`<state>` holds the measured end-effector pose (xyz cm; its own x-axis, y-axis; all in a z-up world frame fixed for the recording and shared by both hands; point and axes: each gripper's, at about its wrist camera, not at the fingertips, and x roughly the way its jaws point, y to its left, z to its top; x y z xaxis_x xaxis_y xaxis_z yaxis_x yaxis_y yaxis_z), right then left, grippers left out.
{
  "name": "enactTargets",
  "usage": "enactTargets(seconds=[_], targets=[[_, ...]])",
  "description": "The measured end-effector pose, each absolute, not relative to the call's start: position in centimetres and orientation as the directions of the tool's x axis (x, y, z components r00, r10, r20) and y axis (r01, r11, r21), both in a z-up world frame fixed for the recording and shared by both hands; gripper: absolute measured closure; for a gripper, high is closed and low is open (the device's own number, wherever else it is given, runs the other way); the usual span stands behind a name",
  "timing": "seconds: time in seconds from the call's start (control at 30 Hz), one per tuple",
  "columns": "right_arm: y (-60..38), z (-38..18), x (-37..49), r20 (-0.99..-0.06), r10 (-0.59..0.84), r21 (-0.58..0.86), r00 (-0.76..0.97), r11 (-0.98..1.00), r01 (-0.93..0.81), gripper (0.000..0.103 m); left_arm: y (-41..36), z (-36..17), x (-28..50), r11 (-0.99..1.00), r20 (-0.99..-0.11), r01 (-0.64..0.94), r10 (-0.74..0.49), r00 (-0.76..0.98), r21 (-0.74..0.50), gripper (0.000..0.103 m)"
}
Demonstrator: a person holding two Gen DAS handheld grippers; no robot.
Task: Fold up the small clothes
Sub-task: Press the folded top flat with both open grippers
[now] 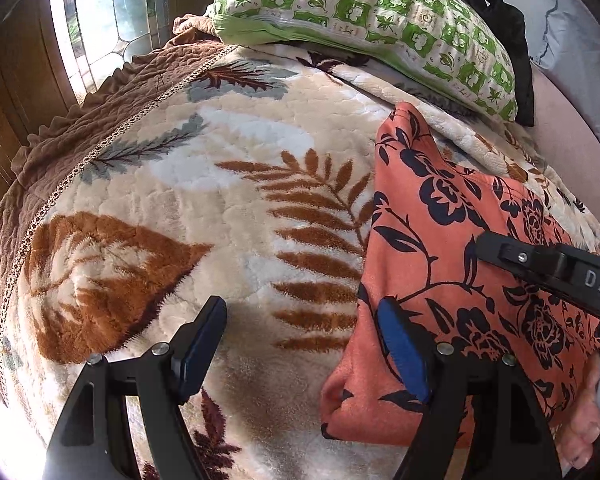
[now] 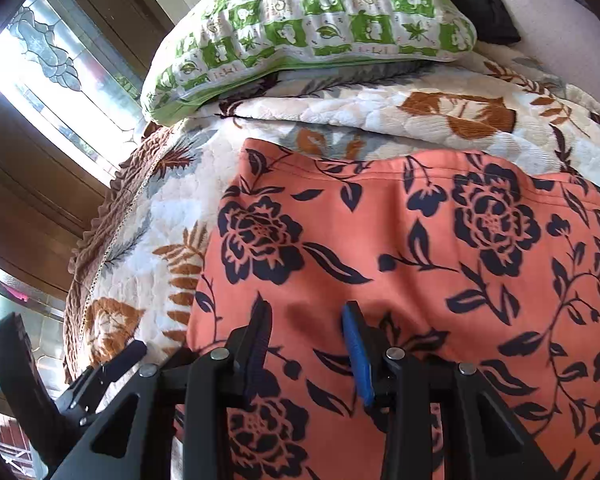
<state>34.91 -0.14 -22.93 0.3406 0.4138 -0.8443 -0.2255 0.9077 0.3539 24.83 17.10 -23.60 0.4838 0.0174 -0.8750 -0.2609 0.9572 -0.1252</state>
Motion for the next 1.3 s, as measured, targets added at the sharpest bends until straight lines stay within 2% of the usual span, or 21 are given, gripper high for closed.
enactTargets(seconds=[0.1, 0.2, 0.33, 0.53, 0.73, 0.93, 1.3], targets=[[1.9, -24.9, 36.3, -0.869, 0.393, 0.342, 0.300, 0.916, -0.209, 0.062, 17.1, -23.7, 24.9, 0.959, -0.877, -0.257, 0.020, 0.480, -0.119, 0.024], [3.0, -25.2, 37.6, -0.866, 0.367, 0.306, 0.339, 0.926, -0.220, 0.061, 17.2, -23.9, 25.0, 0.958, -0.878, -0.258, 0.018, 0.477, -0.121, 0.024], [2.4, -25.0, 38.6, -0.856, 0.401, 0.356, 0.325, 0.915, -0.190, 0.061, 17.4, -24.0, 25.2, 0.955, -0.881, -0.267, 0.013, 0.474, -0.130, 0.024], [-1.8, -22.8, 35.4, -0.812, 0.446, 0.403, 0.377, 0.895, -0.189, 0.061, 17.2, -23.3, 25.2, 0.948, -0.869, -0.289, 0.025, 0.494, -0.137, 0.024], [-10.0, -21.2, 29.9, -0.808, 0.396, 0.380, 0.437, 0.916, -0.127, 0.061, 14.0, -21.5, 24.6, 0.976, -0.826, -0.202, 0.048, 0.561, -0.081, 0.024], [-17.5, -22.7, 24.8, -0.829, 0.354, 0.381, 0.432, 0.924, -0.024, 0.061, 10.8, -22.5, 24.4, 0.991, -0.837, -0.131, 0.063, 0.543, -0.010, 0.024], [-18.9, -25.7, 22.8, -0.818, 0.374, 0.389, 0.437, 0.919, -0.059, 0.062, 9.8, -24.0, 24.5, 0.990, -0.839, -0.110, 0.134, 0.527, 0.089, 0.020]])
